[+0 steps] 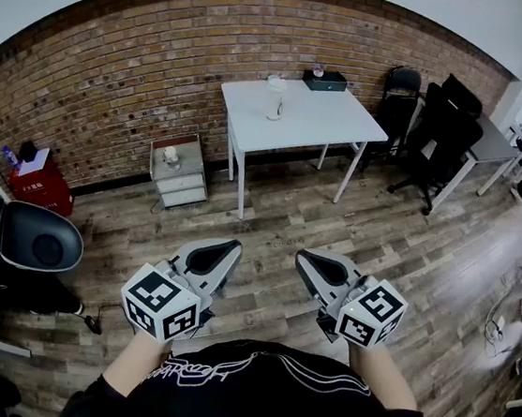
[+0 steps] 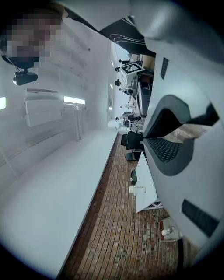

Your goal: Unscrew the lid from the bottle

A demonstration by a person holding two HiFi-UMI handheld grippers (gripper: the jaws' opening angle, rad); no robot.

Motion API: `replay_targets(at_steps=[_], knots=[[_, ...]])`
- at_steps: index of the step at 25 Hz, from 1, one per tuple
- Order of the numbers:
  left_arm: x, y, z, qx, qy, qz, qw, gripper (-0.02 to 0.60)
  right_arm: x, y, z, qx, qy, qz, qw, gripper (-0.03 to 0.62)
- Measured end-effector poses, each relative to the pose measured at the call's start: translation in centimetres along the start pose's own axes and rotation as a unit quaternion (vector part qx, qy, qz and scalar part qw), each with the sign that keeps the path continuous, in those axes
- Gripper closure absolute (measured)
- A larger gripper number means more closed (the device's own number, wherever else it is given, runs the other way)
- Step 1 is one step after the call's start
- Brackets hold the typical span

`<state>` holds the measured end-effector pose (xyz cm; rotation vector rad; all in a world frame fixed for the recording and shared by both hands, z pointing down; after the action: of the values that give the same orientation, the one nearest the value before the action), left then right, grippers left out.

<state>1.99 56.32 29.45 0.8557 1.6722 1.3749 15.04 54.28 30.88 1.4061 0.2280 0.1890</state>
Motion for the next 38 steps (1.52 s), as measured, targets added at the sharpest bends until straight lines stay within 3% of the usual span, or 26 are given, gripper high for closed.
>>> replay_targets(at_steps=[10,19,22,25,29,32,38], knots=[[-0.1,0.4,-3.7,0.01,0.0,0.001,0.9999,0.551,-2.7,0.6,1.6,-0.017,0.015,0.0,1.0,0.6],[-1.0,2.5,-6.7,0.052,0.0,-0.008,0.9986,0.548,-2.5,2.0,3.7,-0.05,0.062,0.0,0.997,0.589],[-1.9,2.5,-7.5,0.055,-0.004,-0.004,0.9985,0.535,-2.6,2.1,4.9,-0.058,0.07,0.001,0.996,0.457],[-3.6,2.9,-8.2,0.065,0.001,-0.009,0.9978,0.369,-2.6,2.2,6.8,-0.058,0.077,0.005,0.995,0.339],[-6.5,3.2,-10.2,0.063,-0.02,-0.002,0.9978,0.281,-3.2,2.6,11.0,-0.067,0.097,0.017,0.993,0.218],[-9.2,3.4,-12.4,0.054,-0.032,-0.006,0.998,0.247,-4.7,2.5,15.0,-0.071,0.099,0.027,0.992,0.17],[-17.2,3.3,-17.7,0.051,-0.043,-0.025,0.9975,0.232,-8.6,1.5,24.7,-0.067,0.094,0.031,0.993,0.145]])
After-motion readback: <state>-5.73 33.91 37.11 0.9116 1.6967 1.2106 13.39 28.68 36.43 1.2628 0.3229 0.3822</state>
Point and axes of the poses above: the fingertips, and each gripper's own axes: x backward along the fingers, z to its right, y out of its underside, the point moved 2 cm from there along x, backward along the fingers, and after that the axes turned 13 degrees about -y, right-handed, at the moved point
